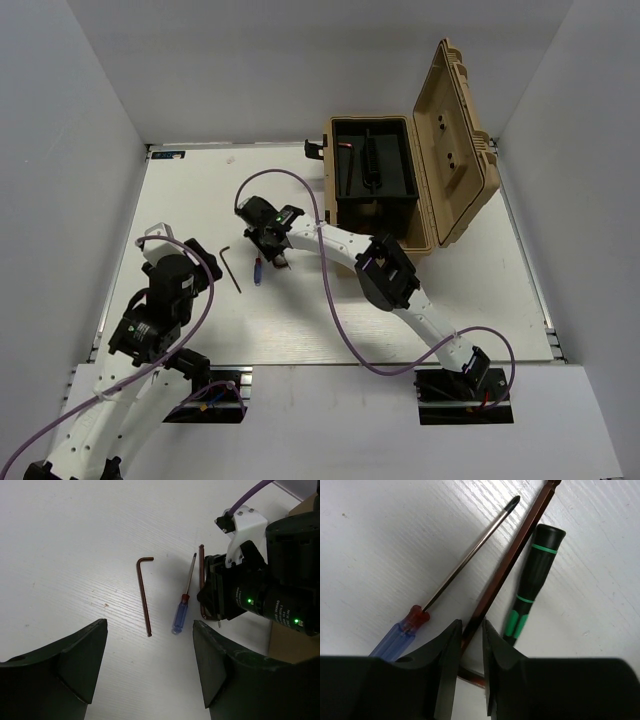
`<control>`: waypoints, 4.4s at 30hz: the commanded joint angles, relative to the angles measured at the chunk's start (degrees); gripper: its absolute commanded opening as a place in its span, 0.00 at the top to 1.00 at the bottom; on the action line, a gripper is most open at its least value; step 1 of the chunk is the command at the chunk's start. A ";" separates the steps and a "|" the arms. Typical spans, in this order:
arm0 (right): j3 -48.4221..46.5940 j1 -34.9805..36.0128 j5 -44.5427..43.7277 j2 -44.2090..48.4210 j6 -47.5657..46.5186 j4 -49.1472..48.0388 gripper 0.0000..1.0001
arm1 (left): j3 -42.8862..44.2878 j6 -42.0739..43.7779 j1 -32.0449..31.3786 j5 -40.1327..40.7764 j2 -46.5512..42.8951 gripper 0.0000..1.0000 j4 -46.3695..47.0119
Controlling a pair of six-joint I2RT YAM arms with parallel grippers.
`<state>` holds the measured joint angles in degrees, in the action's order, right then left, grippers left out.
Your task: Sort the tools into containers
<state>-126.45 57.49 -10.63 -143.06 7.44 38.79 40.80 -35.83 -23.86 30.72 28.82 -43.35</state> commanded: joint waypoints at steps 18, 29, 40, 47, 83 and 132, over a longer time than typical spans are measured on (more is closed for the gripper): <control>7.02 -0.80 3.15 4.89 4.86 1.55 1.00 | -8.34 -15.30 0.30 -3.46 6.59 0.20 0.28; -1.94 -3.44 20.90 18.42 2.58 5.51 1.00 | -14.00 -20.42 0.30 -8.75 24.43 0.22 17.41; -5.91 -9.58 1.43 27.65 -1.72 5.08 1.00 | -5.65 -19.10 1.88 -3.12 41.40 0.27 18.93; -0.56 -20.57 -11.16 30.74 -2.79 -0.55 1.00 | -3.09 -16.03 4.25 -2.51 43.96 0.27 18.92; 10.08 -26.91 13.62 33.98 6.97 0.50 0.59 | 0.50 -11.10 8.74 -6.99 53.18 0.38 20.95; 24.49 -27.35 5.46 59.04 -11.48 -3.71 1.00 | 48.13 6.14 6.02 -59.44 68.10 1.00 37.89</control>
<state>-102.83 30.37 4.80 -87.05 -1.28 38.28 82.83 -29.93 -16.58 -13.23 90.72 -13.69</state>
